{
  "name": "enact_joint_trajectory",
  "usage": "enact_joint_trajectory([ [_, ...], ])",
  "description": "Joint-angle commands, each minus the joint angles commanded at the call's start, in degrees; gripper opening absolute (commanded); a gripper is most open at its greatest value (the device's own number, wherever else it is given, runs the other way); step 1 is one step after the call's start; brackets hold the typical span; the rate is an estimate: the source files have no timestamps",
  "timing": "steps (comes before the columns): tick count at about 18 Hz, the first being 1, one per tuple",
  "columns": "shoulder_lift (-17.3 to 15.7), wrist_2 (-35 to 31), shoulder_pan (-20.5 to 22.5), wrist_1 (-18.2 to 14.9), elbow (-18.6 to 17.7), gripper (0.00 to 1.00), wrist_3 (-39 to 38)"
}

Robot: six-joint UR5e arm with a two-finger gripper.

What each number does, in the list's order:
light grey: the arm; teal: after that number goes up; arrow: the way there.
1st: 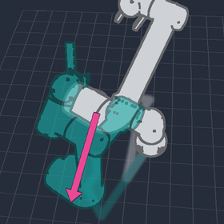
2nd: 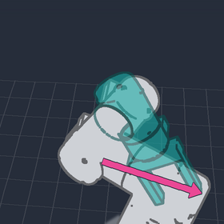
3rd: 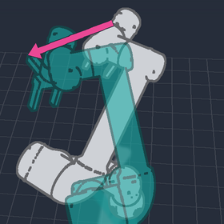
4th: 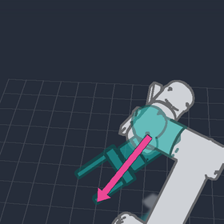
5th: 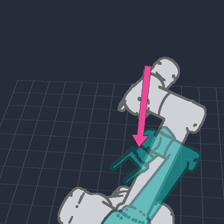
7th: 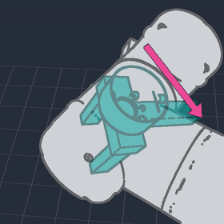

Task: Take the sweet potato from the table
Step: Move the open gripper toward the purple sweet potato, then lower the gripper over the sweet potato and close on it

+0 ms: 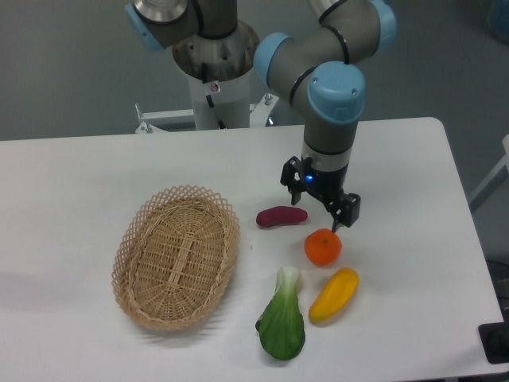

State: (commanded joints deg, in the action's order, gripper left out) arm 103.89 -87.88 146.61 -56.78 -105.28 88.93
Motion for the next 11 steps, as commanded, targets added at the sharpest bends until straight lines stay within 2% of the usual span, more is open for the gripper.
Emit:
enact_joint_trajectory([
  [4, 0.96, -2.64, -2.37, 2.81, -3.25, 1.00, 6.16],
  [6, 1.67, -2.64, -3.51, 4.56, -4.14, 1.00, 6.44],
  [11, 3.51, -3.86, -5.63, 5.01, -5.80, 1.00, 5.73],
])
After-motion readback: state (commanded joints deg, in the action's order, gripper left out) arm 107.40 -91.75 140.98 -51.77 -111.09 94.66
